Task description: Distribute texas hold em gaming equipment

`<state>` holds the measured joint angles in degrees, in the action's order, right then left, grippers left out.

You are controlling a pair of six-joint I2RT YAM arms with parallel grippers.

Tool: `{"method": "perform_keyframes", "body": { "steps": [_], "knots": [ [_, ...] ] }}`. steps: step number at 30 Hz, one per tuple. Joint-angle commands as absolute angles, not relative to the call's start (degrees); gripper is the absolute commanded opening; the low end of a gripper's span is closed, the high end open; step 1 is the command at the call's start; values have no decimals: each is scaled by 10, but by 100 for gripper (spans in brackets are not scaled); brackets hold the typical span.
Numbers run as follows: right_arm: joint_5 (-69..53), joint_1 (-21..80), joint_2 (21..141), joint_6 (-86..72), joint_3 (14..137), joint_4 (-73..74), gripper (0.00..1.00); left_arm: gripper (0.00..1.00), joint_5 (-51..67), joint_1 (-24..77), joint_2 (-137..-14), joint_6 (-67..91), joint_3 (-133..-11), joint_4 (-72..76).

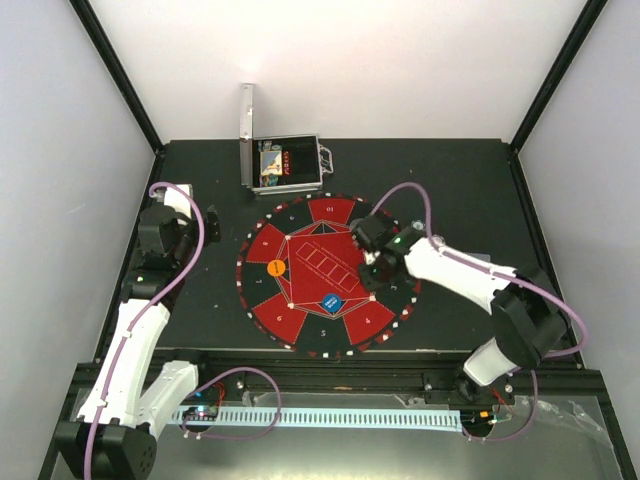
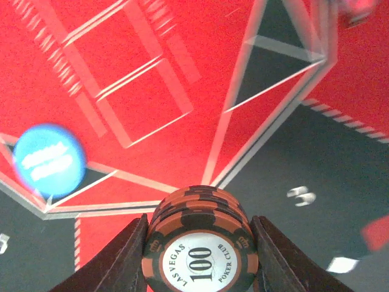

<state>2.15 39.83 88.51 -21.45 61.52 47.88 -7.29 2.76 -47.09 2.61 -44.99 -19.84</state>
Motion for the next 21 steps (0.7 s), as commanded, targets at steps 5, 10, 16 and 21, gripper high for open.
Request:
{"method": "perform_keyframes", "body": {
  "steps": [5, 10, 16, 21],
  "knots": [
    [5, 579, 904, -269, 573, 432, 38, 99, -75, 31, -463, 32, -467, -196],
    [17, 644, 936, -272, 589, 422, 38, 99, -75, 31, -460, 33, -467, -196],
    [36, 662, 981, -266, 620, 413, 38, 99, -76, 31, -459, 33, -466, -197],
    [33, 665, 1013, -251, 650, 411, 39, 99, -74, 32, -460, 34, -466, -198]
  ]
}}
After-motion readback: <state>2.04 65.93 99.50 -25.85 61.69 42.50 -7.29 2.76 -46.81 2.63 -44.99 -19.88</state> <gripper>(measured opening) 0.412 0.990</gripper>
